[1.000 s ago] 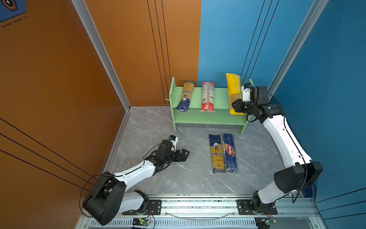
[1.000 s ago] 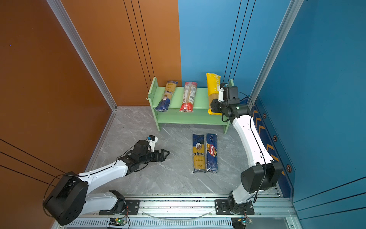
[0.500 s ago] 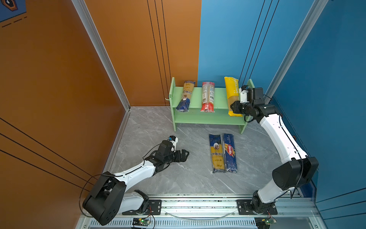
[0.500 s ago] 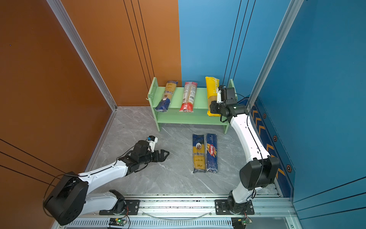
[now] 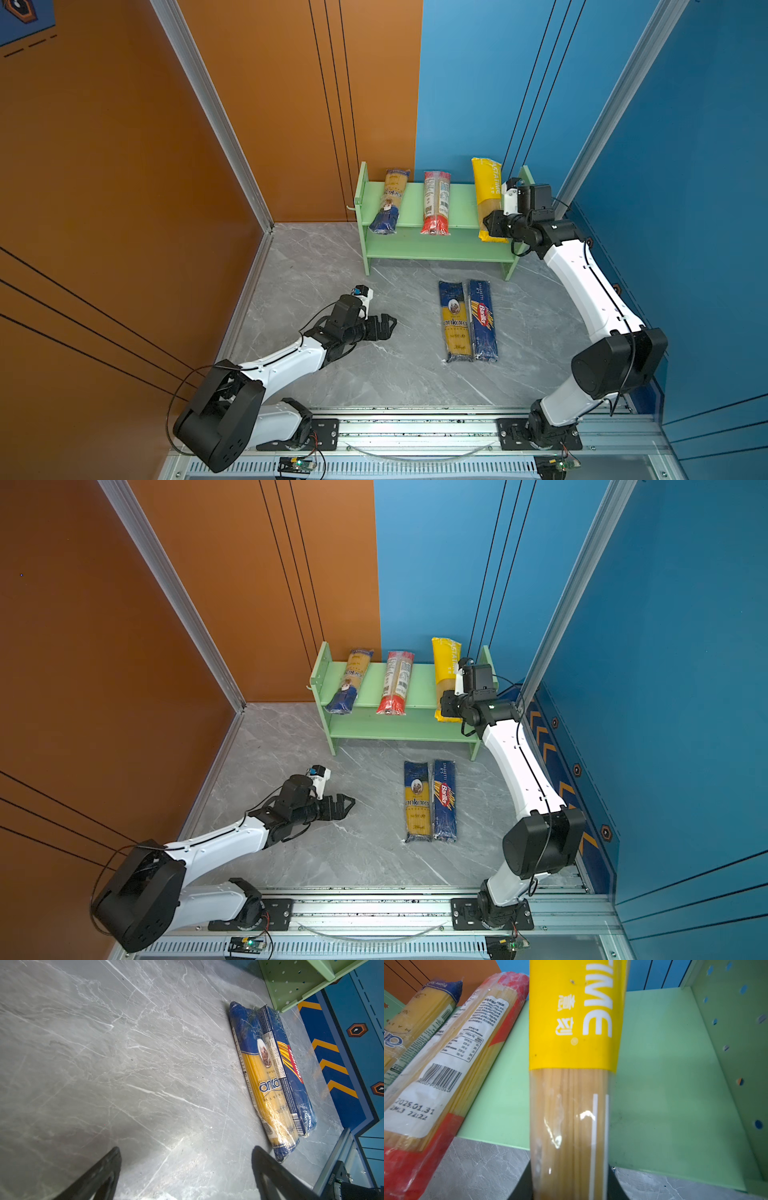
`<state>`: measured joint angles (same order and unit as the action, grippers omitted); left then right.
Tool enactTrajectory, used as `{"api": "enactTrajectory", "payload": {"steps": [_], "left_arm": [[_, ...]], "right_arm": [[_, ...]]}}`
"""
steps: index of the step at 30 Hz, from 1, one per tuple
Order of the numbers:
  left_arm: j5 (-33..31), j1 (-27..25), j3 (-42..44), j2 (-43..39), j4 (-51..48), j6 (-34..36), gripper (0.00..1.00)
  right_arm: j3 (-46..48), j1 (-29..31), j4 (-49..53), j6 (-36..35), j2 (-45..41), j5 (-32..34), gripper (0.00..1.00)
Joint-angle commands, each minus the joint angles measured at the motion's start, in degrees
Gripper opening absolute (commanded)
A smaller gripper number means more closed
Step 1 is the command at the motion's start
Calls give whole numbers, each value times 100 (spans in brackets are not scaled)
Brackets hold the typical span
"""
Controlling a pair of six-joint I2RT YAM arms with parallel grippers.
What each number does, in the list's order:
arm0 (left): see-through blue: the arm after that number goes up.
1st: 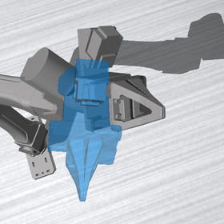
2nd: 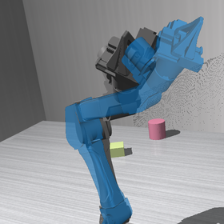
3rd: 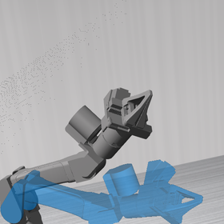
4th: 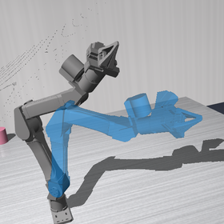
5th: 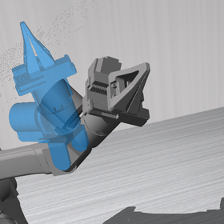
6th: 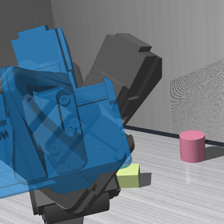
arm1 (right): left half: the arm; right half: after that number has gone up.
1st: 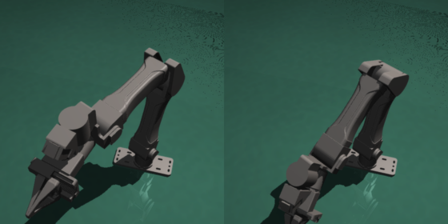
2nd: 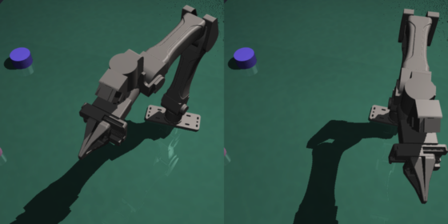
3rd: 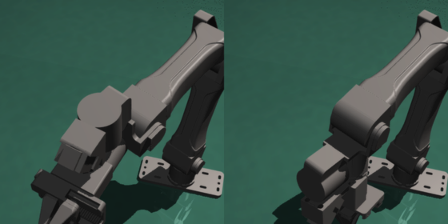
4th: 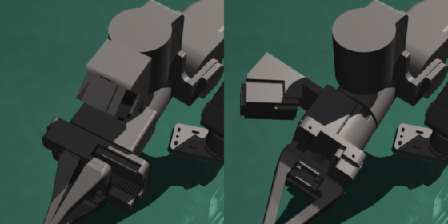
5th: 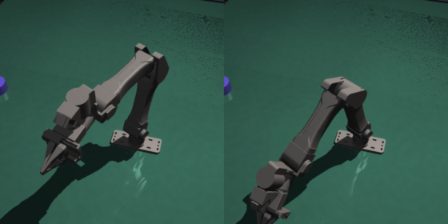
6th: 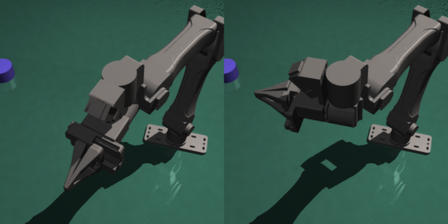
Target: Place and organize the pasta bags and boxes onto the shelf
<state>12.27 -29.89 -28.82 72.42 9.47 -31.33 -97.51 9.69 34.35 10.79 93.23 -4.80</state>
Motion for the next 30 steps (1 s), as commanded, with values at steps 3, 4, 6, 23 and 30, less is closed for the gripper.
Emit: {"api": "enactTrajectory", "payload": {"steps": [3, 4, 6, 23, 30], "left_arm": [[5, 77, 69, -128, -42, -1, 98], [9, 71, 66, -124, -52, 13, 98], [12, 76, 67, -134, -60, 13, 98], [20, 83, 70, -167, -63, 5, 98], [-3, 86, 104, -219, -74, -5, 98]], "right_arm": [[149, -29, -737, 64, -86, 246, 13], [171, -29, -737, 73, -86, 258, 14], [206, -30, -728, 64, -86, 260, 17], [453, -38, -684, 47, -229, 347, 27], [455, -40, -684, 60, -218, 348, 30]]}}
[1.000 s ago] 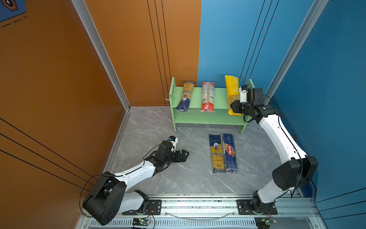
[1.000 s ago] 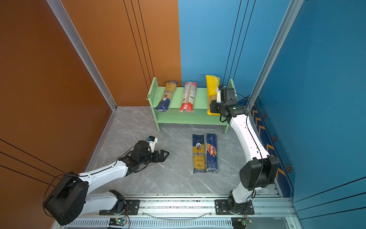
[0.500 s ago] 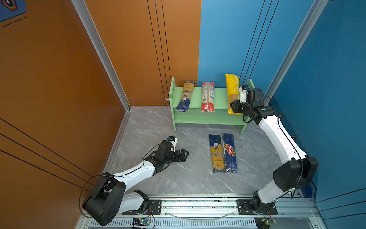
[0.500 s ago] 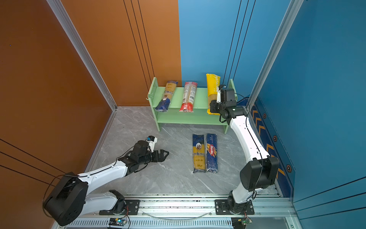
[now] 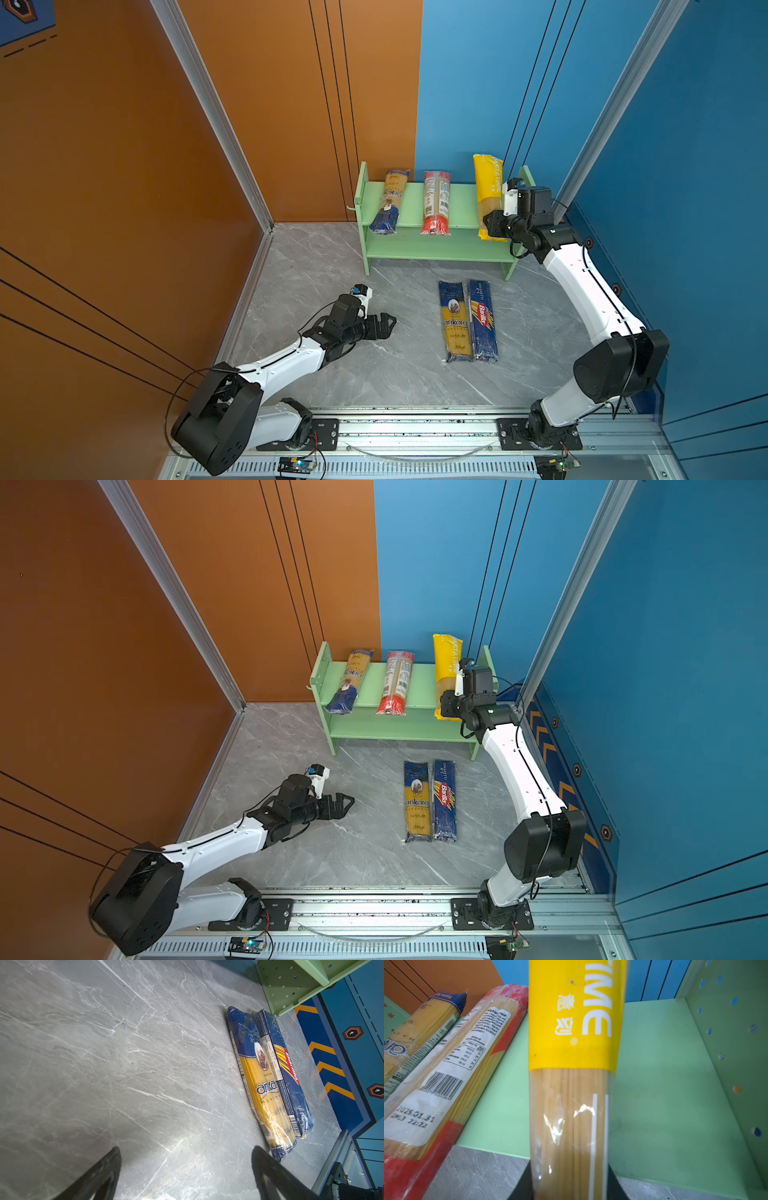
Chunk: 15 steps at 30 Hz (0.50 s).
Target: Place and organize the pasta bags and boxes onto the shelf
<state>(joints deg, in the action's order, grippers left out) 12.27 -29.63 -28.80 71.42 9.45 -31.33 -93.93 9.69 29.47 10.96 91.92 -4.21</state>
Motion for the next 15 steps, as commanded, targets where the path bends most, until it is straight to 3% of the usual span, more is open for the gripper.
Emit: {"api": "enactTrajectory", "payload": {"steps": [1, 15], "left_arm": [[0, 54, 98, -125, -69, -9, 98], [-18, 54, 103, -139, -105, 13, 98]], "right_arm": [[95, -42, -196, 46, -84, 289, 31], [129, -23, -161, 73, -34, 331, 37]]}}
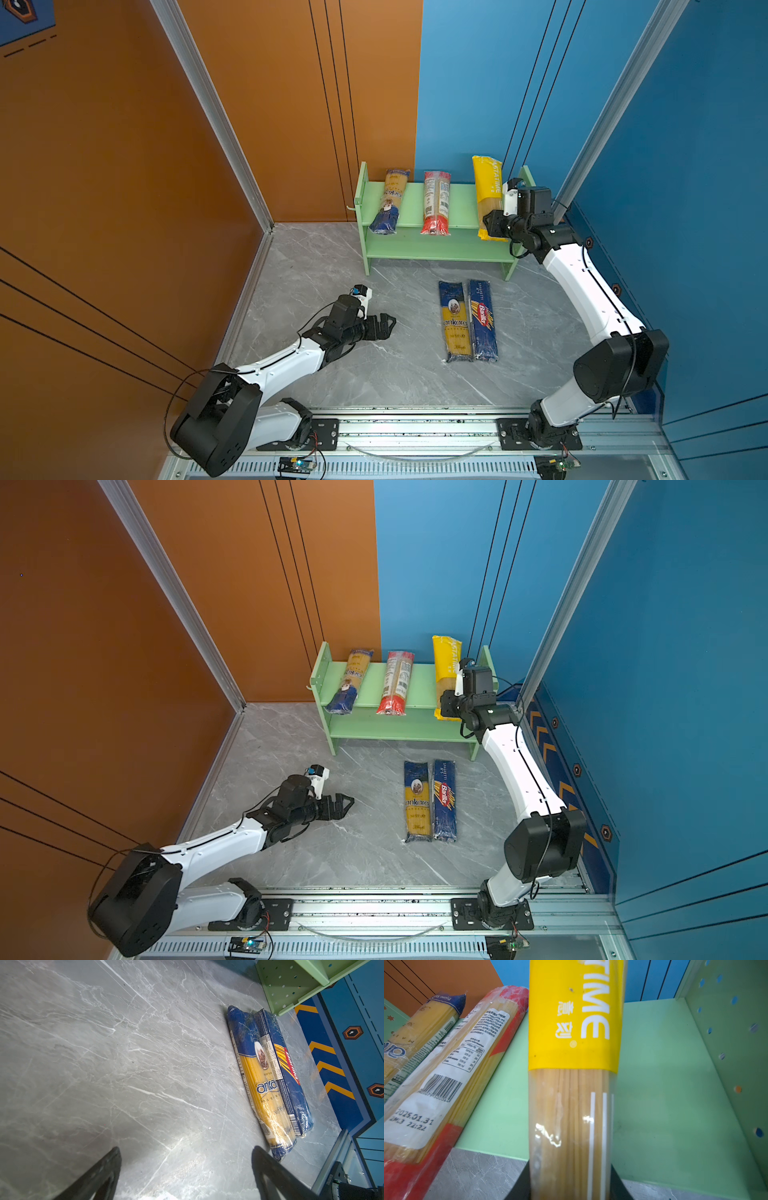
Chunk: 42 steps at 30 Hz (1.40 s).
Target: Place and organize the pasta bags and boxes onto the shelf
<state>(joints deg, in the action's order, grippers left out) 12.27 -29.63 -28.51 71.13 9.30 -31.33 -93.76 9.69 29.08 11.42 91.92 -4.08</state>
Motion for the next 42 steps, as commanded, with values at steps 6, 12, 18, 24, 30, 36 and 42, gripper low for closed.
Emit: {"api": "enactTrajectory", "payload": {"steps": [6, 12, 18, 24, 30, 36, 42], "left_arm": [[-19, 62, 88, -125, -93, 6, 98], [-18, 62, 89, -130, -92, 13, 98], [-23, 67, 90, -127, -89, 13, 98], [-20, 62, 73, -115, -89, 21, 98], [-2, 63, 49, -73, -87, 17, 98], [-13, 67, 57, -91, -88, 17, 98], [-12, 62, 65, -83, -80, 26, 98]], "right_arm": [[130, -8, -87, 45, -25, 346, 40], [146, 33, -61, 46, 18, 377, 41], [156, 66, -35, 56, 60, 403, 42], [165, 76, -25, 71, 80, 394, 43], [155, 75, -25, 71, 89, 399, 46], [156, 83, -8, 80, 98, 391, 48], [156, 84, 10, 66, 65, 372, 52]]}}
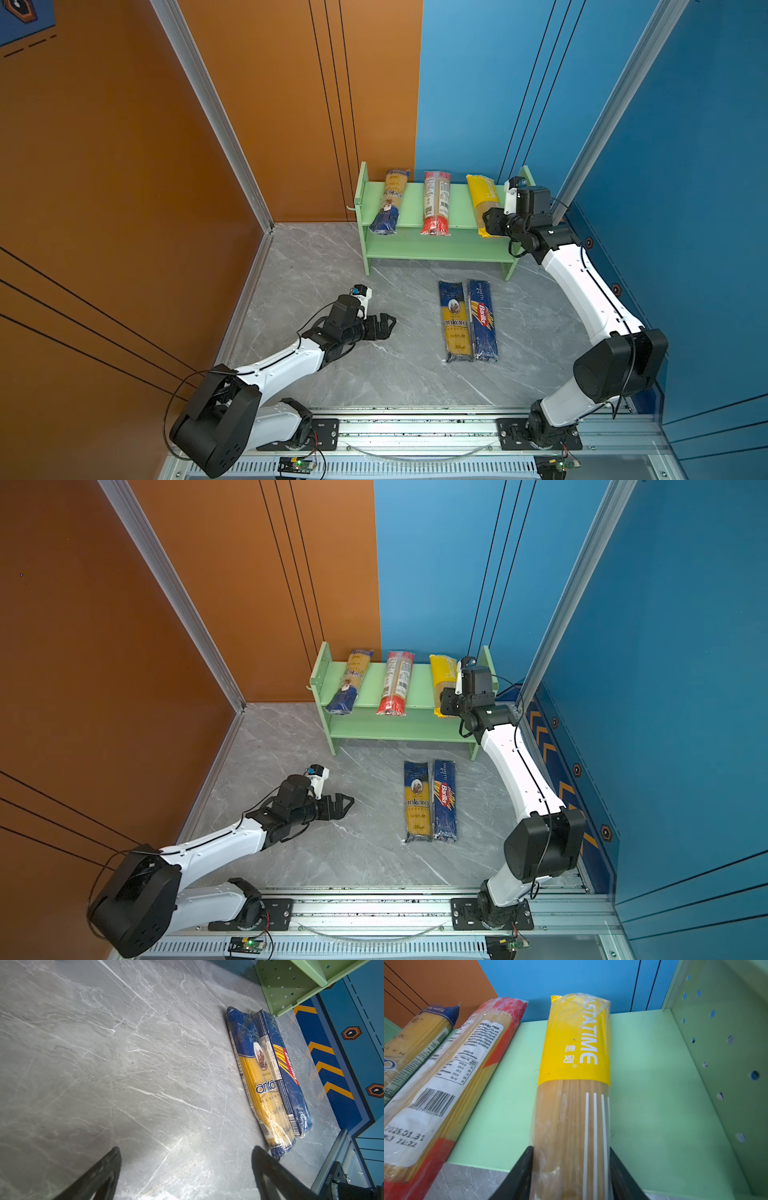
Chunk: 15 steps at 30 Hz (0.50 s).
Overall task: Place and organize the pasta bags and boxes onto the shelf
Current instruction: 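Open the right gripper and release the PASTATIME bag on the shelf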
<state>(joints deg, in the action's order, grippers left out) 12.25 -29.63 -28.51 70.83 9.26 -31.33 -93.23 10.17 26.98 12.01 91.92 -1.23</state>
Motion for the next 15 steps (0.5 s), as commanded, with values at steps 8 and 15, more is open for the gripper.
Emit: {"api": "enactTrajectory", "payload": {"steps": [8, 15], "left_arm": [[-4, 62, 80, -38, -45, 26, 98], [1, 62, 87, -52, -25, 23, 98]], "right_arm": [[11, 37, 245, -76, -110, 75, 65], [-194, 37, 404, -173, -263, -60, 68]]}}
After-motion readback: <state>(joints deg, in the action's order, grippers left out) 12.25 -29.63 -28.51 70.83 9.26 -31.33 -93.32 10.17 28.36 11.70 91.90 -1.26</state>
